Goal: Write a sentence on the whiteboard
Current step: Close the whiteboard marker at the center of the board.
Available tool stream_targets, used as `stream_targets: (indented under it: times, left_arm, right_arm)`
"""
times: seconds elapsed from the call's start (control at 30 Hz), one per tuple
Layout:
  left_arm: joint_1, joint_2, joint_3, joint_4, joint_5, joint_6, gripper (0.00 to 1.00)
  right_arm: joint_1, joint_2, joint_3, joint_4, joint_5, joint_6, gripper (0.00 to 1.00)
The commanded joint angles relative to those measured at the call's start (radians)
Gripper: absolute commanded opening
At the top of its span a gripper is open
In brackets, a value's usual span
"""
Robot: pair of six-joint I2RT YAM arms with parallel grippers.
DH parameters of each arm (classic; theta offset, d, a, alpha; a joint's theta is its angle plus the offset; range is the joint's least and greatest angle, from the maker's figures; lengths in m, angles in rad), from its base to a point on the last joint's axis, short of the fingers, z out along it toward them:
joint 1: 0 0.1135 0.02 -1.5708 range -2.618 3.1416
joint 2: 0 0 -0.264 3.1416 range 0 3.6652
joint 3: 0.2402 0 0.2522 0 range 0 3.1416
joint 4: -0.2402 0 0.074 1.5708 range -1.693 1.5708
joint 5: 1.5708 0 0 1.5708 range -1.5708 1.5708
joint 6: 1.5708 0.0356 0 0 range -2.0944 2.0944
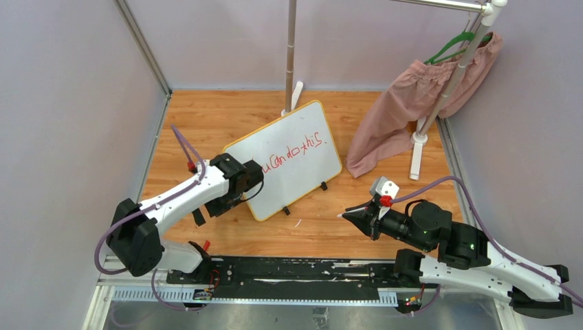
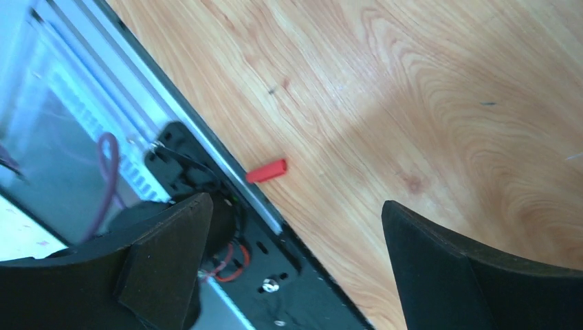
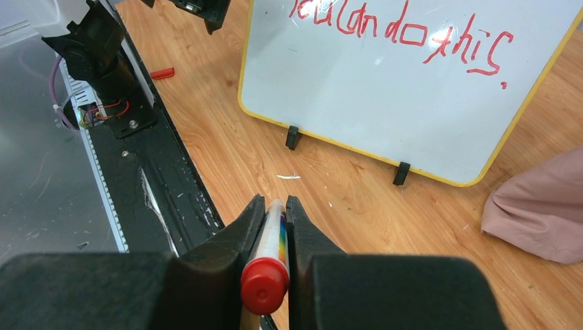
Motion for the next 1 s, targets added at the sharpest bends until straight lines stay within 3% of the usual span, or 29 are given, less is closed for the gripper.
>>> stream_targets:
  times: [0.0,0.33,0.43,0.63,0.73,0.83,0.97]
  left_arm:
    - [0.055,0.041,0.025,-0.046,-0.051,0.395,1.00]
    - [0.168,-0.127,-0.066,0.102,0.137,0.882,0.98]
    - [0.222,-0.153,-0.106,0.183,0.247,1.005,0.89]
    - [0.224,-0.094,-0.146,0.272,0.362,1.060,0.74]
    - [0.228,-0.048,-0.157,0.292,0.385,1.065,0.62]
    - [0.251,0.016,-0.149,0.292,0.383,1.059,0.60]
    - [0.363,0.048,-0.150,0.290,0.392,1.067,0.64]
  right_arm:
    - [0.000,-0.003,-0.006,0.007,0.017,-0.023,0.00]
    - [0.000,-0.013,-0.006,0.015,0.037,-0.027,0.00]
    - [0.000,-0.013,-0.005,0.019,0.037,-0.034,0.00]
    - [0.000,-0.009,-0.007,0.023,0.020,-0.034,0.00]
    - [0.000,-0.012,-0.009,0.024,0.013,-0.032,0.00]
    - [0.000,-0.018,-0.009,0.026,0.019,-0.034,0.00]
    - [0.000,-0.028,-0.010,0.025,0.023,-0.034,0.00]
